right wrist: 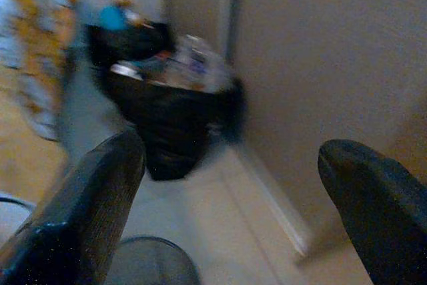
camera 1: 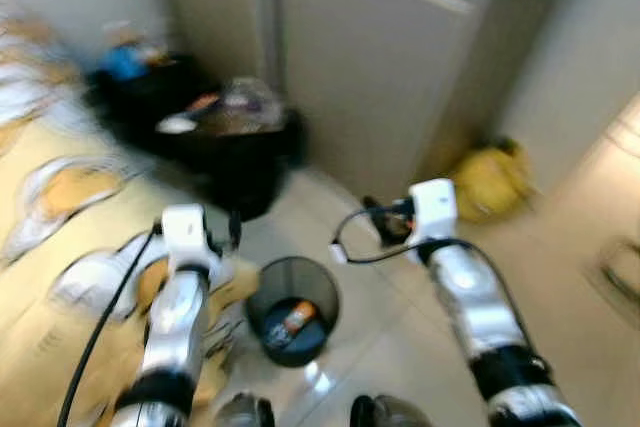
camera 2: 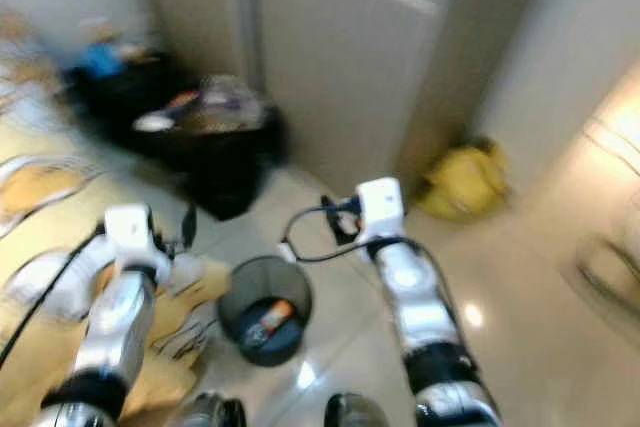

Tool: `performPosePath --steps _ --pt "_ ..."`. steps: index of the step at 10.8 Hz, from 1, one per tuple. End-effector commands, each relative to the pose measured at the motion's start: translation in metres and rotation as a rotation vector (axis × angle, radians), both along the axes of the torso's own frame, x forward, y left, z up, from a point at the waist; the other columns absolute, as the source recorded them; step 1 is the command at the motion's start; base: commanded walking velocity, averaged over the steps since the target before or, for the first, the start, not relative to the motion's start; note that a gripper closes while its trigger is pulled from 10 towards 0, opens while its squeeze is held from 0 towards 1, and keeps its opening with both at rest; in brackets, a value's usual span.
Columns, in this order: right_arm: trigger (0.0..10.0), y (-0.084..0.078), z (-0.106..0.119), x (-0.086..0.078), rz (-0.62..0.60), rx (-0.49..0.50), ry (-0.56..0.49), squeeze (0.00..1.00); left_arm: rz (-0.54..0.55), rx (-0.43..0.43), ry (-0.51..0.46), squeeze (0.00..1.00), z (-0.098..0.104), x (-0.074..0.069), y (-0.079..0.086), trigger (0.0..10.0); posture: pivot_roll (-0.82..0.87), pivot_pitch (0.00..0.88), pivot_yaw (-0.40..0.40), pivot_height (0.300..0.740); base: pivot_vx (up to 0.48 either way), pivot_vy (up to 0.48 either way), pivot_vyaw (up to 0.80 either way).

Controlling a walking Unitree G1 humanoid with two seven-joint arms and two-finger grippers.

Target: Clean up the room

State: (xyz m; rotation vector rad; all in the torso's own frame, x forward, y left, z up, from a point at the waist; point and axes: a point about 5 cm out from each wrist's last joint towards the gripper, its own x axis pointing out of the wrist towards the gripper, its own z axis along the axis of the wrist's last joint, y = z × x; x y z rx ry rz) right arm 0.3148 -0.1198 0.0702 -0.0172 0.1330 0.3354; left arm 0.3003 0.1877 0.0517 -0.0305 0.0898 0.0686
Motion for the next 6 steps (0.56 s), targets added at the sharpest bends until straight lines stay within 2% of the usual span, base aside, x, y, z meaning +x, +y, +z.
performPosePath --steps 1,2,3,4,6 --pt "10.0 -0.001 -0.001 0.001 0.006 -0.005 -0.008 0.0 0.017 -0.002 -0.003 0.0 0.004 0.004 -0.002 10.0 -0.08 0.0 -0.012 0.74 0.0 -0.48 0.56" --pt "10.0 0.002 -0.002 0.001 0.011 -0.003 -0.006 0.0 0.034 -0.003 0.005 0.0 0.005 0.005 -0.001 10.0 -0.08 0.0 -0.008 0.74 0.0 0.0 0.55" --pt "10.0 0.004 -0.008 0.0 0.024 0.011 0.005 0.0 0.037 0.066 0.019 0.0 0.008 0.006 -0.002 10.0 -0.08 0.0 0.0 0.74 0.0 0.0 0.52" --pt "10.0 0.008 -0.011 -0.001 0.05 0.022 0.012 0.0 0.041 -0.009 0.0 0.0 0.014 0.012 -0.003 10.0 -0.08 0.0 0.004 0.74 0.0 0.48 0.49" --pt "10.0 0.013 -0.012 -0.002 0.09 0.041 0.015 0.0 0.06 0.0 0.009 0.0 0.017 0.017 -0.002 10.0 -0.08 0.0 0.005 0.74 0.0 0.48 0.48"
